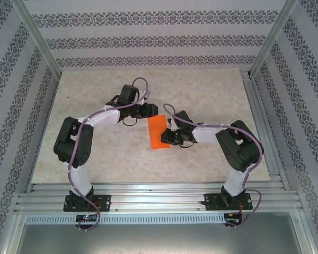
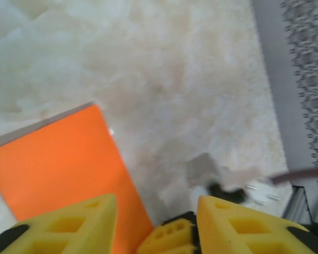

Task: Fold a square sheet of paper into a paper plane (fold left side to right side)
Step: Hold the square sheet of paper at the center of the table.

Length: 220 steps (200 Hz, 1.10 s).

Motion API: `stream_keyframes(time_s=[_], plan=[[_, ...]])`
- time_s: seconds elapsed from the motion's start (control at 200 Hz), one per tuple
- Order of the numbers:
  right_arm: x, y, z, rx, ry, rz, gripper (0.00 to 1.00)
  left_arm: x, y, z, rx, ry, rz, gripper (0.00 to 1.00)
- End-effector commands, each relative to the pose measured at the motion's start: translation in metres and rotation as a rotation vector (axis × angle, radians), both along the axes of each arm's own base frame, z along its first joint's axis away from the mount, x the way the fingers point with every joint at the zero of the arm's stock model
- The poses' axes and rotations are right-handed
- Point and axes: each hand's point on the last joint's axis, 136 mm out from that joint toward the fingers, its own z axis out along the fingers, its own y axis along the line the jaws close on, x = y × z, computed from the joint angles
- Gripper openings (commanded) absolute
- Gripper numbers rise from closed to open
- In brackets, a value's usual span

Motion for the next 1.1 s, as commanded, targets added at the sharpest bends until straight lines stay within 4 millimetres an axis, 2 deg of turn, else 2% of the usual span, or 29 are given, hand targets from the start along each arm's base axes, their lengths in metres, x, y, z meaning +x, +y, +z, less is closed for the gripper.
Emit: stream_keyframes(time_s=[0.0, 0.075, 0.2, 0.28, 0.435, 0.54, 0.649, 0.829, 0.974, 1.094], plan=[[-0.017, -0.018, -0.026, -0.104, 0.083, 0.001, 0.2, -0.029, 0.001, -0.009, -0.046, 0.043, -0.031, 0.34], [-0.018, -0.018, -0.027, -0.109, 0.086, 0.01, 0.2, -0.046, -0.004, -0.02, -0.081, 0.081, -0.046, 0.28], [-0.017, -0.019, -0.025, -0.117, 0.08, 0.013, 0.2, -0.076, -0.013, -0.035, -0.116, 0.117, -0.067, 0.27], [-0.015, -0.015, -0.019, -0.097, 0.065, 0.02, 0.21, -0.088, -0.016, -0.044, -0.12, 0.141, -0.068, 0.25], [0.003, -0.002, 0.024, -0.012, -0.009, 0.014, 0.24, -0.094, -0.016, -0.06, -0.108, 0.169, -0.051, 0.24], [0.019, 0.0, 0.052, 0.026, -0.053, -0.009, 0.26, -0.094, -0.018, -0.066, -0.102, 0.181, -0.045, 0.23], [0.04, -0.001, 0.065, 0.048, -0.086, -0.054, 0.26, -0.094, -0.016, -0.069, -0.087, 0.182, -0.03, 0.22], [0.077, 0.015, 0.062, 0.101, -0.08, -0.091, 0.26, -0.092, -0.011, -0.07, -0.05, 0.169, -0.013, 0.22], [0.097, 0.025, 0.045, 0.107, -0.053, -0.111, 0.26, -0.092, -0.009, -0.073, -0.039, 0.17, -0.005, 0.22], [0.103, 0.025, 0.026, 0.072, -0.028, -0.114, 0.26, -0.091, -0.01, -0.074, -0.044, 0.163, -0.008, 0.22]])
